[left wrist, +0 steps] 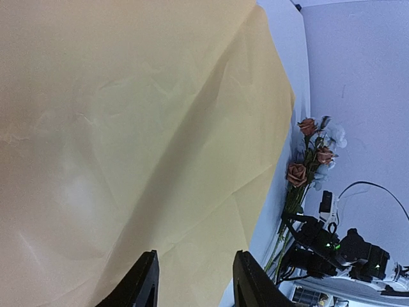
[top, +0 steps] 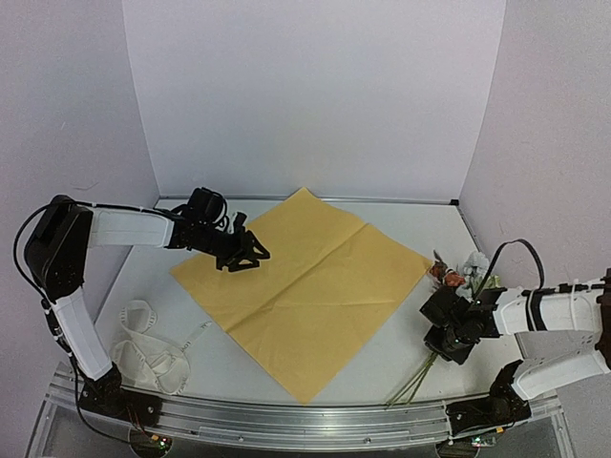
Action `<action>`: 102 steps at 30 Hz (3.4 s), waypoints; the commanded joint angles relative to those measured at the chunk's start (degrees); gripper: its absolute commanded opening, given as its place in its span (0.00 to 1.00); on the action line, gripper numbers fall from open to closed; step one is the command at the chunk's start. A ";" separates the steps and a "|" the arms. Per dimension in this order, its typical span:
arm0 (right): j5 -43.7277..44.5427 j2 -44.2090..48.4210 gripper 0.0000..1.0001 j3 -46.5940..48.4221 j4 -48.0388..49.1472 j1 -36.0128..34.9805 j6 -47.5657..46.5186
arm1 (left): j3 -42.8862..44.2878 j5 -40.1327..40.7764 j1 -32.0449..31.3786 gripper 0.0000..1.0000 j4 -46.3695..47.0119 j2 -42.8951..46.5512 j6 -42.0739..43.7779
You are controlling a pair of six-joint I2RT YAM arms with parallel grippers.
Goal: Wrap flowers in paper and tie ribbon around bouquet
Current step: Pick up the fake flower from the center of the board, then place the fake flower on the flattened wrapping paper, then adjust the fake flower on the flattened wrapping paper.
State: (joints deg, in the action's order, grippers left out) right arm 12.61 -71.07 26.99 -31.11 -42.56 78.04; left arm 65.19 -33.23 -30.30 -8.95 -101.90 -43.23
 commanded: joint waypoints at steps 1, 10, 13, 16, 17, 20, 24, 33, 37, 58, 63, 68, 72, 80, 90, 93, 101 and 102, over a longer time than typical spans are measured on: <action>1.81 -1.11 0.00 5.51 -5.36 0.02 -4.32 | 3.06 -3.80 -2.41 0.34 -0.94 -2.62 2.90; 7.70 2.03 0.00 15.51 -12.89 0.02 -11.03 | 1.38 -5.60 -5.92 0.21 0.97 -8.38 2.53; 9.51 1.96 0.00 19.71 -13.61 -0.07 -15.49 | 0.84 -4.25 -6.69 0.20 0.89 -10.54 2.21; 10.48 -0.23 0.00 24.84 -13.54 -0.09 -20.80 | 0.91 -1.17 -7.21 0.19 -1.93 -12.29 2.73; 10.56 -1.58 0.00 27.19 -13.39 -0.08 -22.77 | 1.05 -0.01 -7.43 0.19 -3.31 -12.70 3.23; 9.27 -5.97 0.00 34.70 -11.22 -0.07 -29.14 | 1.12 2.85 -7.78 0.18 -6.82 -14.08 4.82; 3.41 -13.53 0.00 44.15 -5.54 -0.07 -36.41 | 0.67 6.20 -7.96 0.17 -10.57 -14.66 7.16; -12.19 -34.50 0.00 66.56 4.16 -0.07 -42.57 | -0.61 6.72 -7.93 0.16 -12.88 -13.00 9.76; -16.07 -44.07 0.00 75.56 6.25 -0.07 -41.55 | -1.76 6.99 -7.89 0.16 -12.97 -11.66 10.03; -17.20 -67.63 0.00 94.07 13.45 -0.60 -35.95 | -5.39 7.72 -7.94 0.16 -12.13 -7.12 9.04; -18.99 -70.53 0.14 96.18 13.41 -0.60 -35.94 | -5.05 7.74 -7.93 0.15 -12.46 -6.96 9.13; -19.10 -71.12 0.54 97.64 11.73 -0.51 -36.08 | -4.71 7.91 -7.93 0.16 -12.73 -6.88 9.06; -18.79 -69.02 0.67 96.74 10.07 -0.45 -36.10 | -4.65 8.09 -7.93 0.15 -12.76 -6.48 8.90; -18.69 -63.31 0.73 91.41 6.23 -0.42 -37.19 | -3.86 8.29 -7.88 0.16 -12.93 -3.63 8.32; -17.13 -55.95 0.64 80.94 1.96 -1.76 -40.10 | 2.83 10.01 -7.76 0.20 -14.21 -1.71 7.29; -14.79 -54.59 0.58 79.38 -0.42 -3.09 -42.09 | 4.61 10.77 -7.76 0.24 -14.35 -3.80 7.28; -11.48 -56.42 0.54 78.21 -4.63 -5.39 -45.66 | 8.07 10.06 -7.80 0.33 -13.50 -9.78 8.60; -10.79 -56.75 0.54 78.20 -4.98 -5.53 -45.89 | 8.66 10.58 -7.83 0.34 -13.94 -10.33 8.90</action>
State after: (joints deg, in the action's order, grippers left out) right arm -2.16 -128.68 105.53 -33.08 -47.51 34.66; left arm 70.51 -23.81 -38.20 -22.28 -109.69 -35.86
